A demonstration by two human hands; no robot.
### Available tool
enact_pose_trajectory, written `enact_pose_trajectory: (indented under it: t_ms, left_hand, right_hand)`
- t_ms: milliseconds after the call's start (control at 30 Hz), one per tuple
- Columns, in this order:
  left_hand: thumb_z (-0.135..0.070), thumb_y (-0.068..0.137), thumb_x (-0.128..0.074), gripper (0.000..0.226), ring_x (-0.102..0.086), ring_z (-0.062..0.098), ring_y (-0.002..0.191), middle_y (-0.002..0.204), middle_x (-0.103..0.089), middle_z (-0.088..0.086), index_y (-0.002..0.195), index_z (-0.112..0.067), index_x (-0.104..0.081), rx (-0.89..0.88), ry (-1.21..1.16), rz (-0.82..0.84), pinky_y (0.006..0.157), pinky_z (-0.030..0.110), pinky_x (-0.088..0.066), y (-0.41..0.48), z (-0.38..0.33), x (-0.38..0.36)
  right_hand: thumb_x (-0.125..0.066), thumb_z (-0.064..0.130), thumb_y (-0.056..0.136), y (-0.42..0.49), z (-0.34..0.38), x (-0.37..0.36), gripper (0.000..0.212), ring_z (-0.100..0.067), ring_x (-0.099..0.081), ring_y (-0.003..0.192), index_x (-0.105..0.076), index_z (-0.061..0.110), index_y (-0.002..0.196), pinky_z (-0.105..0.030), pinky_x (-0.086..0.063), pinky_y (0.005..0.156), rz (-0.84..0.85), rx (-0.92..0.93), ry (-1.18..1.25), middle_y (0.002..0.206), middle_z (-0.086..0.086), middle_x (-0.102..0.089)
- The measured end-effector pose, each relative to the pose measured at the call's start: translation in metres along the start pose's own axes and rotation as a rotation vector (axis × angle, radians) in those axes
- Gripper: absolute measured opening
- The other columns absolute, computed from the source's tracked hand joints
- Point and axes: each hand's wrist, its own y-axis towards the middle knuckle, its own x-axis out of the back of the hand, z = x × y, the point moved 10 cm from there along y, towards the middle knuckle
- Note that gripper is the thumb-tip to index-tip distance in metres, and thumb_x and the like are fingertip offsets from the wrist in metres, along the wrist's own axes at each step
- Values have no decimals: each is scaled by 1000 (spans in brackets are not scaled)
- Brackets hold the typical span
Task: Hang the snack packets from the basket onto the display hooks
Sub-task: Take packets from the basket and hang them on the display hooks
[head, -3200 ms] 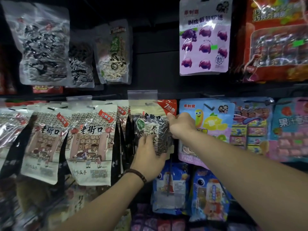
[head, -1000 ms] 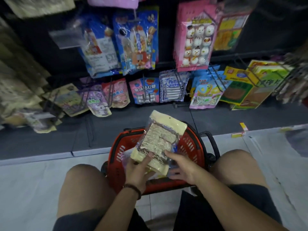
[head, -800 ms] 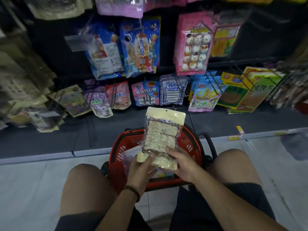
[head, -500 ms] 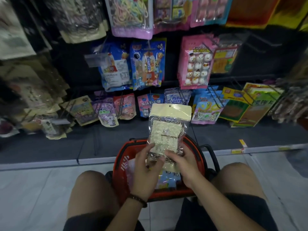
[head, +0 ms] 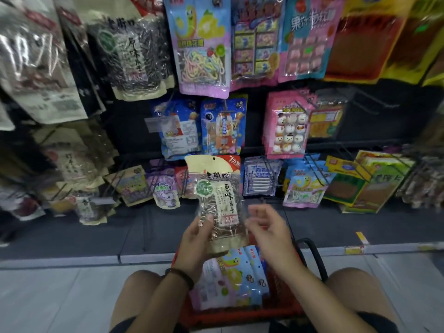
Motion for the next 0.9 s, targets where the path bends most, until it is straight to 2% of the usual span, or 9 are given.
enact_pose_trajectory:
  t_ms: [100,200,300,400,533,567,667,833,900]
  left_hand:
    - [-57,102,-61,40,-68,15,121,133,-72,-8,122,-26,-74,76,39,78,86,40,-66,4,-16,-3]
    - [-78,90,-63,74,-64,13,131,142,-70,-4,139,-21,-67,32,189,144,114,43,-52,8,-36,-9]
    - [-72,103,-47,75,-72,16,113,119,-77,3,122,-3,-70,-64,367,164,106,43,-57,16,-57,-8]
    - [-81,84,-69,91,-75,27,112,123,-76,14,126,-1,-67,-167,387,106,106,50,-57,25,-89,-2]
    - [-41,94,-79,46,-74,27,120,126,-79,5,132,-17,-69,-153,95,78,104,48,-56,31,-118,-3]
    - [-43,92,-82,49,-72,27,124,130,-78,4,133,-19,-70,-159,74,76,107,50,-54,33,-122,-2]
    - [-58,70,-95,100,-66,29,133,142,-71,3,152,-21,-54,-129,-17,41,114,60,-48,42,-129,8]
    - [-40,90,-82,63,-73,29,122,128,-78,6,144,-15,-61,-116,20,47,110,59,-53,37,-154,17]
    - [-35,99,-73,43,-76,31,115,124,-79,10,135,-13,-67,-138,58,63,107,58,-56,33,-170,19]
  right_hand:
    - [-74,27,101,32,15,5,31,-7,-66,116,-64,27,130,-25,-53,94,7,-83,125,127,9,-68]
    - [-78,58,90,52,27,-11,58,-26,-70,120,-65,19,130,-40,-58,94,85,-178,165,130,-4,-72]
    - [-81,36,94,62,43,-18,41,-40,-75,112,-69,5,119,-60,-61,97,95,-137,318,120,-23,-76]
    - [-78,17,96,65,57,-28,28,-36,-77,108,-72,11,122,-52,-64,92,174,-96,384,117,-19,-79]
    - [-78,11,95,65,70,-40,20,-26,-81,96,-74,16,115,-36,-65,77,185,-64,387,105,-9,-83]
    - [-78,10,95,66,73,-41,17,-21,-81,91,-73,14,111,-30,-64,72,171,-64,374,99,-4,-84]
    - [-81,15,94,72,81,-44,16,-25,-81,93,-74,15,109,-29,-61,72,164,-47,318,94,-1,-84]
    - [-79,30,96,101,120,-34,24,-19,-78,99,-72,24,119,-32,-60,79,76,54,236,104,-1,-82]
    - [-78,32,97,113,142,-38,18,-21,-74,90,-76,19,109,-37,-55,79,75,106,198,100,-11,-81]
